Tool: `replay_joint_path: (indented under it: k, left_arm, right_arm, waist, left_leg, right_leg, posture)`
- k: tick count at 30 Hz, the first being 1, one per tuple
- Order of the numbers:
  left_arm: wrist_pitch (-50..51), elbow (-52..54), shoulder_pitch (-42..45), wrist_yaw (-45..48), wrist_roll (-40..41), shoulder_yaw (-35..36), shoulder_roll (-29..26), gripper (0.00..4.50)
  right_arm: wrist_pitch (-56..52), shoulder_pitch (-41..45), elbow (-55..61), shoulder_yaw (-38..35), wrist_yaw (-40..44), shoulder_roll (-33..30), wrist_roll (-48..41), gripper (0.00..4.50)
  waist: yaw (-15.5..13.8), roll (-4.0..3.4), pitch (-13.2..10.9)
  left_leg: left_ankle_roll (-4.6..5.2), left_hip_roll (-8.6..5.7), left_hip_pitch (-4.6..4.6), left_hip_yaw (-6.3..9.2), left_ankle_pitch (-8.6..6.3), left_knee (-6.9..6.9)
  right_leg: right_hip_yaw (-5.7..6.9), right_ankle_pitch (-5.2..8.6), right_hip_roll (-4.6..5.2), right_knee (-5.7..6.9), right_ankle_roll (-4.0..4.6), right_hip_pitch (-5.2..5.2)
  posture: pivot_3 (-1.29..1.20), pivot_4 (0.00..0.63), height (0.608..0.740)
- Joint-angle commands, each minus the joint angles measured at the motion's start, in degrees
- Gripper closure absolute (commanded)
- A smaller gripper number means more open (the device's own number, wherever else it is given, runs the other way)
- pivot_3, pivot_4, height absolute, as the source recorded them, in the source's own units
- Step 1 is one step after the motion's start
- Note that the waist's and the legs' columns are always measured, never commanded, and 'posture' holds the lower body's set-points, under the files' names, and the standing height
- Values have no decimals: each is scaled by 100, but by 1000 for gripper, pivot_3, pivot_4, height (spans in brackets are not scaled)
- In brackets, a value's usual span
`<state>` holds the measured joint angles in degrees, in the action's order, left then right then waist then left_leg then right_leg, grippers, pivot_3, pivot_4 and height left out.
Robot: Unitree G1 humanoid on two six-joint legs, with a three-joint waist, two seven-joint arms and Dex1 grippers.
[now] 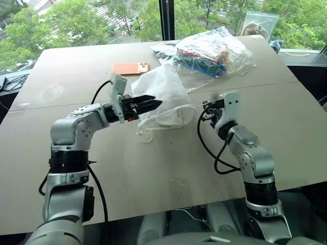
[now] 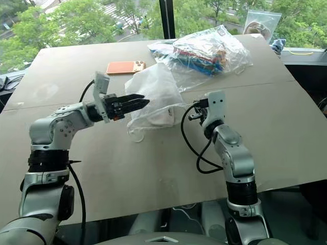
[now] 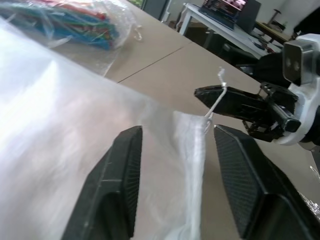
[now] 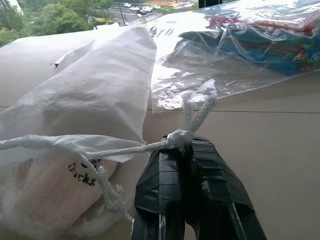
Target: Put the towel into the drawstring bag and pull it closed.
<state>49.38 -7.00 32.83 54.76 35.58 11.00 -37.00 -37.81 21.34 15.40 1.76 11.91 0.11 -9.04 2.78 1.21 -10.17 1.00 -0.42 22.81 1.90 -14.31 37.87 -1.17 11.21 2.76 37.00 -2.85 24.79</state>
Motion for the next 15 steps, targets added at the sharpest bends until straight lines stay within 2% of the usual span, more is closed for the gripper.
replay_joint_path:
  k: [1, 5, 9, 15]
  left_arm:
    - [-29, 488, -681, 234, 102, 308, -495, 1413]
    - [-322, 997, -1593, 327, -14, 421, -809, 1413]
    - [-849, 1217, -2091, 247, -298, 275, -794, 1413]
    - [-1615, 1263, -2087, -164, -865, -221, -373, 1413]
  right_arm:
    - [-83, -28, 374, 75, -61, -38, -62, 4500]
    - [-106, -84, 404, 125, -66, -94, -53, 4500]
    - [-115, -100, 384, 139, -50, -141, -81, 4500]
    - [-131, -78, 365, 145, -26, -232, -132, 4500]
  waist:
    - [0, -1, -1]
    - [-54, 0, 0]
    - [-84, 2, 1]
    - [-86, 2, 1]
  left_leg:
    - [0, 2, 0, -1, 0, -4]
    - [-1, 12, 3, 1, 0, -7]
    - [-1, 11, 3, 5, 0, -6]
    - [-1, 10, 1, 4, 0, -6]
  right_leg:
    - [-1, 0, 0, 0, 1, 1]
    - [2, 0, 10, -7, 1, 0]
    - [8, 1, 13, -9, 1, -4]
    - [7, 1, 11, -10, 1, -4]
  posture:
    - [0, 150, 740]
    - [0, 150, 740]
    - [0, 150, 740]
    - [0, 150, 740]
